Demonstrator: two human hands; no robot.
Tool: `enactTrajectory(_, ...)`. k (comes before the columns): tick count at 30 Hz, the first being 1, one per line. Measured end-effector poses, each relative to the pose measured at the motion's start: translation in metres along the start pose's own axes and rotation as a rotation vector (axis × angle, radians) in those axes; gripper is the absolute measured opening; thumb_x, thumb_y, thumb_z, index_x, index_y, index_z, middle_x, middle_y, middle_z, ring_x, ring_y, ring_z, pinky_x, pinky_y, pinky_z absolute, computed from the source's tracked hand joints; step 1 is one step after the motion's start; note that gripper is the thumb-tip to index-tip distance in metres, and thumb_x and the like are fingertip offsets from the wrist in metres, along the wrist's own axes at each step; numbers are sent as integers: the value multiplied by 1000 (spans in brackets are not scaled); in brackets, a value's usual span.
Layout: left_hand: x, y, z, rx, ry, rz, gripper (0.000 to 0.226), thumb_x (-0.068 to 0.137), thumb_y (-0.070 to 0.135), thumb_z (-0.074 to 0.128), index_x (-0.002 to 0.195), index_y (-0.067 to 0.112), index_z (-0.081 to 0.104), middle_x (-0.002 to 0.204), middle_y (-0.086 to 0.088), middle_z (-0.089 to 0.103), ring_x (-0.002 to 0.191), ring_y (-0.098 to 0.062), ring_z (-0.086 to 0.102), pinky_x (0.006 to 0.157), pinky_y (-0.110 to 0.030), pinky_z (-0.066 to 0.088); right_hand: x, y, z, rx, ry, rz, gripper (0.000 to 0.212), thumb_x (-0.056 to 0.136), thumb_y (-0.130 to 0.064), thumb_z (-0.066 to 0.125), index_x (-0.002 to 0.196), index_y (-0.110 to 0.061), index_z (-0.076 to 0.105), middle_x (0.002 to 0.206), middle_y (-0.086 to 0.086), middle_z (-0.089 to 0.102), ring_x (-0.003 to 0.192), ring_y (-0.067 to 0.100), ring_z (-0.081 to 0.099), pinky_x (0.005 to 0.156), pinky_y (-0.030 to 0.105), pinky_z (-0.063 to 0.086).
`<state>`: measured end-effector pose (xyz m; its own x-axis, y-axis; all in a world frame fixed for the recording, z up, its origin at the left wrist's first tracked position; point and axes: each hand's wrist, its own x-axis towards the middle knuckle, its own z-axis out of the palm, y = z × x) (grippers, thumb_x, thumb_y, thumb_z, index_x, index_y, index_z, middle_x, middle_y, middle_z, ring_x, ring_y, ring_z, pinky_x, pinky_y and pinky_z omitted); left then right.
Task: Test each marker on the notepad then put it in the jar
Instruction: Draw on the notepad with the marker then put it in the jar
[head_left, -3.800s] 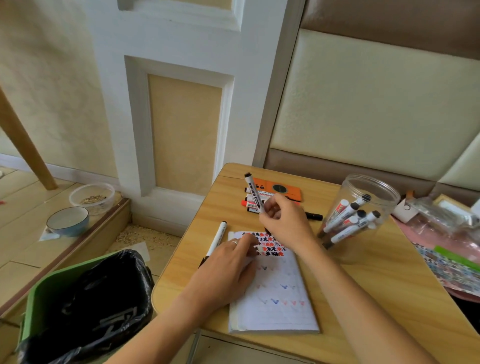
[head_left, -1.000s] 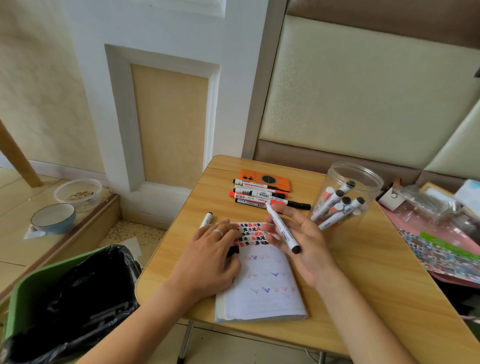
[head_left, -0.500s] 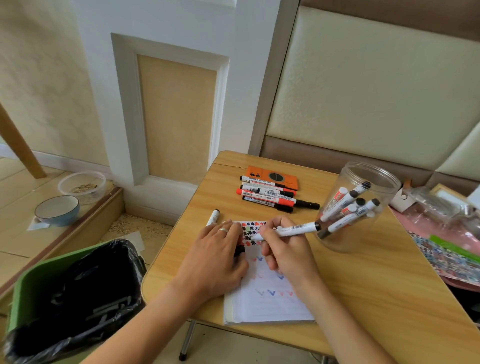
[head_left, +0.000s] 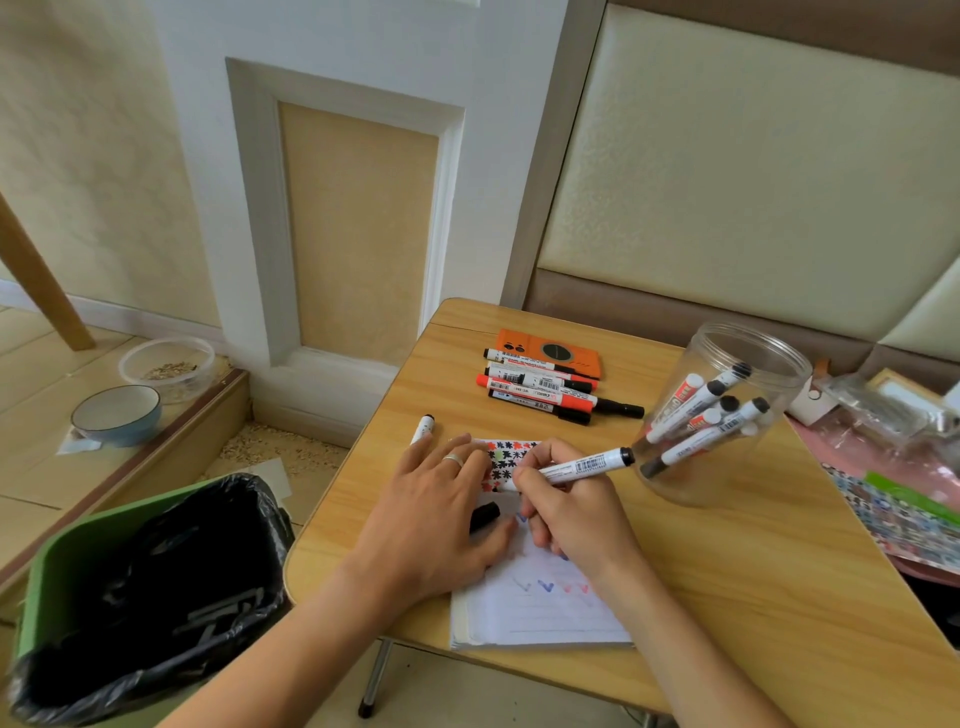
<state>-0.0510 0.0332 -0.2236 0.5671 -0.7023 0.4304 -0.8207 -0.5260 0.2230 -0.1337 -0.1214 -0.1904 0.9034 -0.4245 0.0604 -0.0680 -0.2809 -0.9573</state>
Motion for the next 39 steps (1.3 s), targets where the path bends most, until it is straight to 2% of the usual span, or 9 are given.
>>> enactTrajectory(4, 0, 0, -1, 7, -10, -8, 55, 87, 67, 43, 119, 24, 56, 135, 5, 63, 142, -10, 43, 123, -36, 18, 0, 2, 1, -27, -10, -20, 14, 96, -12, 64, 83, -8, 61, 59, 7, 59, 41, 19, 48, 40, 22, 35)
enactTrajectory(10, -1, 0, 0, -12, 13, -16, 54, 87, 66, 46, 120, 24, 55, 129, 6, 64, 138, -11, 46, 119, -36, 22, 0, 3, 3, -34, -14, -35, 20, 96, -10, 65, 77, -16, 61, 55, 1, 59, 42, 18, 50, 41, 25, 37)
enactTrajectory(18, -3, 0, 0, -11, 17, -4, 65, 89, 67, 45, 135, 24, 57, 143, 5, 58, 142, -12, 43, 121, -36, 20, -1, 1, 3, -26, -30, -40, 21, 96, -11, 66, 76, -17, 63, 58, 3, 60, 43, 14, 48, 42, 24, 37)
enactTrajectory(21, -3, 0, 0, -14, 24, -9, 65, 88, 68, 45, 135, 24, 59, 143, 6, 59, 143, -12, 42, 121, -38, 22, -1, 2, 3, -43, -31, -48, 19, 96, -11, 67, 78, -15, 63, 58, 1, 59, 44, 13, 48, 42, 24, 39)
enactTrajectory(24, -3, 0, 1, 4, 16, -18, 64, 89, 69, 44, 134, 26, 60, 143, 7, 59, 145, -12, 40, 125, -43, 16, 0, 4, 4, -65, -21, -40, 19, 95, -11, 68, 78, -16, 63, 57, -1, 60, 44, 14, 49, 43, 25, 39)
enactTrajectory(27, -3, -1, 1, 3, 9, -23, 64, 89, 70, 42, 134, 28, 59, 144, 9, 57, 146, -12, 39, 126, -46, 11, 1, 5, 3, -69, 21, -30, 20, 93, -10, 68, 75, -18, 64, 59, 2, 61, 43, 13, 50, 43, 23, 39)
enactTrajectory(32, -3, -1, 0, -2, -12, -26, 69, 90, 73, 37, 140, 29, 53, 150, 11, 51, 149, -8, 31, 126, -44, 9, 0, 4, 3, -63, 44, -47, 20, 93, -9, 68, 75, -16, 64, 65, 7, 61, 43, 11, 52, 42, 22, 39)
enactTrajectory(39, -3, -1, 1, -14, -1, -31, 66, 90, 72, 39, 136, 29, 57, 146, 10, 55, 146, -9, 36, 126, -43, 13, 1, 5, 4, -76, 19, -59, 22, 95, -15, 69, 75, -22, 63, 63, 6, 63, 44, 13, 49, 44, 25, 40)
